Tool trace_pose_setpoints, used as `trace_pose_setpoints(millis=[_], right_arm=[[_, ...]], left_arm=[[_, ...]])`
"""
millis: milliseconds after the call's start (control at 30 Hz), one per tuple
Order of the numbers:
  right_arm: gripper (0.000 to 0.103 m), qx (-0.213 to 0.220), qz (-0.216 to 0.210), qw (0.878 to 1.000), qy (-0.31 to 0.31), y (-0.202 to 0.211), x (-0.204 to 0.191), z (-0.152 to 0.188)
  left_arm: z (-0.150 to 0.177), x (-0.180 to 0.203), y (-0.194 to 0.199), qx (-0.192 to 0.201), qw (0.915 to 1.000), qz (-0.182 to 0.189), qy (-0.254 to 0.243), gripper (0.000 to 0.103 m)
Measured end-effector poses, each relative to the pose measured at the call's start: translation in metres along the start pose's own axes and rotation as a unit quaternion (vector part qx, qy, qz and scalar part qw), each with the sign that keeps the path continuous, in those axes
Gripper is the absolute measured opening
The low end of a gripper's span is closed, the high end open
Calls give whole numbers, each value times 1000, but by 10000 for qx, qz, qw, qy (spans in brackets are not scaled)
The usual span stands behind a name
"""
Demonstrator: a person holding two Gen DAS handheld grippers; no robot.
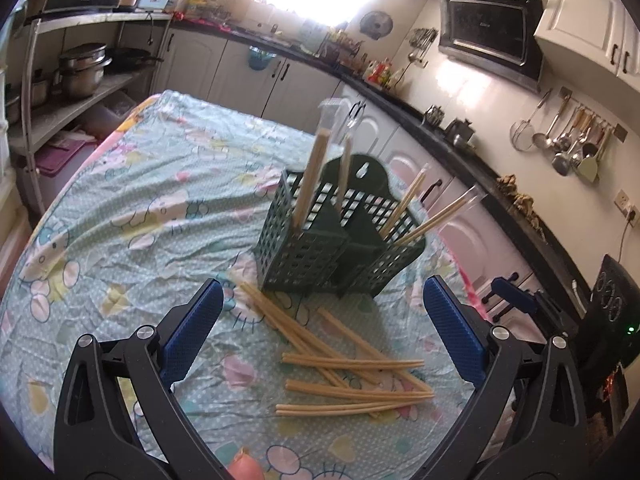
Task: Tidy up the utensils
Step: 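Lower the right tool to the chopstick pile and close on a chopstick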
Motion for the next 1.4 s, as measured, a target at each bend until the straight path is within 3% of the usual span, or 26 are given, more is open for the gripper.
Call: trace_pose_setpoints(millis=[200,500,700,833,1067,1233,1400], right_arm=[[81,-219,-122,9994,220,-12,-10,11],[71,-653,-416,9944,717,-38,-32,32],[58,-1011,-476,9870,1154,-59,-46,48],[51,-1227,-534,9813,1384,-72,-55,57],[45,-1449,-578,9736,1664,-89,-63,63],[38,-1529,-579,9700,1801,-100,-67,61],[37,-1604,-613,9663,1917,-111,-74,60]], left_arm=[[9,-20,-16,-233,9994,-163,183,92],[19,-57,-38,-557,9961,-323,601,91],[24,-74,-56,-821,9923,-254,891,62],[22,-85,-69,-920,9887,-154,1170,49],[14,-107,-86,-874,9795,-47,1815,38],[9,-120,-98,-906,9718,22,2178,38],[6,-130,-109,-926,9644,62,2477,38]])
Point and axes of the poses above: each gripper's, at about its wrist camera, not at the fingertips, and y roughly against the way its jaws point, x to its right, z to its underside, the point moved 2 cm from there along -y, roughly the way its jaws point, and after that the axes turned 10 degrees about z, right-handed, at the moved point
